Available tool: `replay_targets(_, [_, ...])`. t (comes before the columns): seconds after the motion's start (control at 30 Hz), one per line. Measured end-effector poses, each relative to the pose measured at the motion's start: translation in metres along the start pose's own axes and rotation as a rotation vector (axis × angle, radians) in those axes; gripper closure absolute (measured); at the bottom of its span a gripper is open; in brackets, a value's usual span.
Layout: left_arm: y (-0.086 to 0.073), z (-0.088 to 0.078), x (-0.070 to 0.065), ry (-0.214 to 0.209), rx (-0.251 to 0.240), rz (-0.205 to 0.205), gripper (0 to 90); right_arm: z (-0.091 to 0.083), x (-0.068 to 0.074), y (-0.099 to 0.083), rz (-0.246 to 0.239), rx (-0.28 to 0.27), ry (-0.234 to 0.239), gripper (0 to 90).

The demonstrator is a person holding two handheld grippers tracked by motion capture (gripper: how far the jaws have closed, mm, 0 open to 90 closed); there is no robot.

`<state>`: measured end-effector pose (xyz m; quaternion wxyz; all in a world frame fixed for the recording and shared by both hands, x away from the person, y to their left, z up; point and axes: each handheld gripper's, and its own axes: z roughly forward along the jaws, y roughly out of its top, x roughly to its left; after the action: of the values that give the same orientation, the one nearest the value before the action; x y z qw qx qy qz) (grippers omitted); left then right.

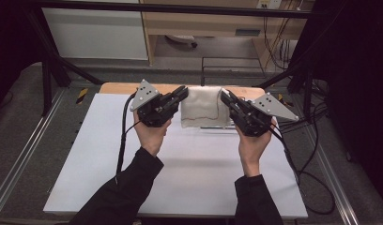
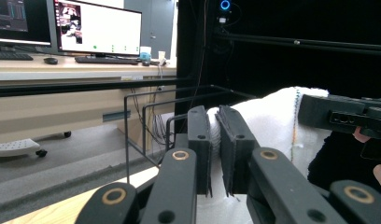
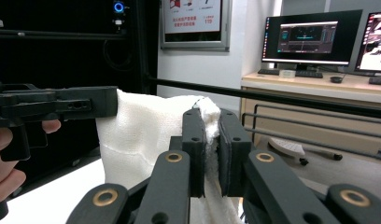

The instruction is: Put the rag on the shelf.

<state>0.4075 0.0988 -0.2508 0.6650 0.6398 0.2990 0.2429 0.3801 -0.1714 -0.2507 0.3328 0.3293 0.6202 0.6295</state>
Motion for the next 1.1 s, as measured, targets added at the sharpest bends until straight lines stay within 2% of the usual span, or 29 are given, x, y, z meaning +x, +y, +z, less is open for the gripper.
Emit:
replay_targets(0.6, [0.025,0.032,-0.009,-0.015,-0.024,0.014,83.1,-0.003,-0.023,0.027,-0.012,-0.035,-0.062,83.2])
replay_targets(0.9, [0.038,0.046,-0.009,-0.017,-0.038,0.014,83.2,0.0,-0.032,0.04,-0.018,-0.049,-0.086,83.2])
replay_targets(1.1, [0.045,0.057,-0.007,-0.019,-0.052,-0.001,83.2,0.003,-0.038,0.048,-0.02,-0.054,-0.1,83.2])
